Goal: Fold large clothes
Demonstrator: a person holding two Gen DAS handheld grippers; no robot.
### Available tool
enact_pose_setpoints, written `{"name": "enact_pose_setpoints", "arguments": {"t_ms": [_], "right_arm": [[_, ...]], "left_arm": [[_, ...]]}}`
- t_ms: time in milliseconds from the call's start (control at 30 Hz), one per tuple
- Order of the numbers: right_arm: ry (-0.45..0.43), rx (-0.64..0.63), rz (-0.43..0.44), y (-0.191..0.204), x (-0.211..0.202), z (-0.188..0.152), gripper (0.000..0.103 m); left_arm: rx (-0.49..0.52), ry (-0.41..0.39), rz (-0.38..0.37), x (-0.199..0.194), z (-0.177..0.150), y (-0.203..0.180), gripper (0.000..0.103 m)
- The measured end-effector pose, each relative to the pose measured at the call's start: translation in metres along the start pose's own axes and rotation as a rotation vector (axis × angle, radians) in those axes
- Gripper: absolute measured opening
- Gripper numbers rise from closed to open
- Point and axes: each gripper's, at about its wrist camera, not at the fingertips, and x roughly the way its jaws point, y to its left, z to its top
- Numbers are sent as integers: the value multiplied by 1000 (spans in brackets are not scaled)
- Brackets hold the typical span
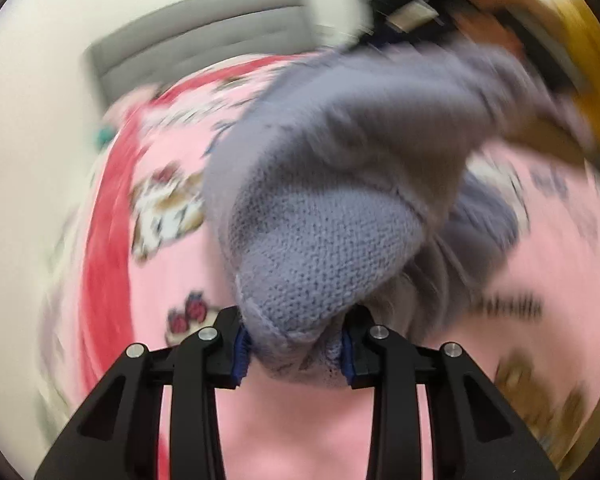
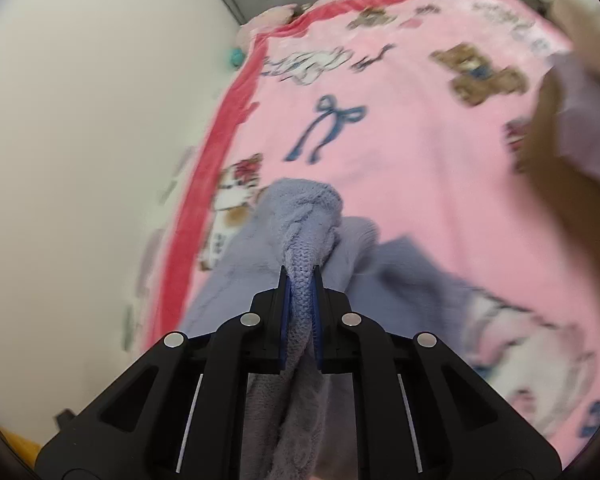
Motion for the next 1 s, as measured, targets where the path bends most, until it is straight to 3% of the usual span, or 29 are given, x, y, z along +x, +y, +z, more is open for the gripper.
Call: {"name": "enact_pose_setpoints", "arguments": {"t_ms": [67,167,333,400,500,600,667,733,767,833,900,967,1000], "right_arm": [[13,47,-60,-26,-10,-7,8],[71,110,-114,-65,4,-23,9],[219,122,-125,-91,75,-38,9],[239,134,-171,-92,93,-42,9],[250,119,-260,-93,107,-49,9],[267,121,-305,-99,113,-58,10],[223,114,-258,-93,96,-53,15],[135,21,-301,-71,67,-52,41],[85,-51,-326,-55,49,-55,47],[11,-123,-278,-34,19,-65,50],[-23,-146,-119,-17,-5,-82,49],[29,-153,15,-7,-6,-96,42],[51,-155,39,-5,-2,-99,32]], "left_arm": [[168,36,16,7,6,-27,34],[212,71,-44,19,14,-47,34],[189,133,-38,32,12,-50,34],[214,167,-16,35,8,-52,34],[331,180,56,40,1,-72,34],[366,166,58,43,2,-87,34],[351,177,53,44,6,-88,35],[283,198,13,43,13,-79,36],[256,213,-10,42,16,-73,36],[251,227,-37,41,20,-71,37],[249,243,-68,42,22,-68,38],[233,261,-108,42,25,-63,39],[224,265,-120,42,26,-62,40]]}}
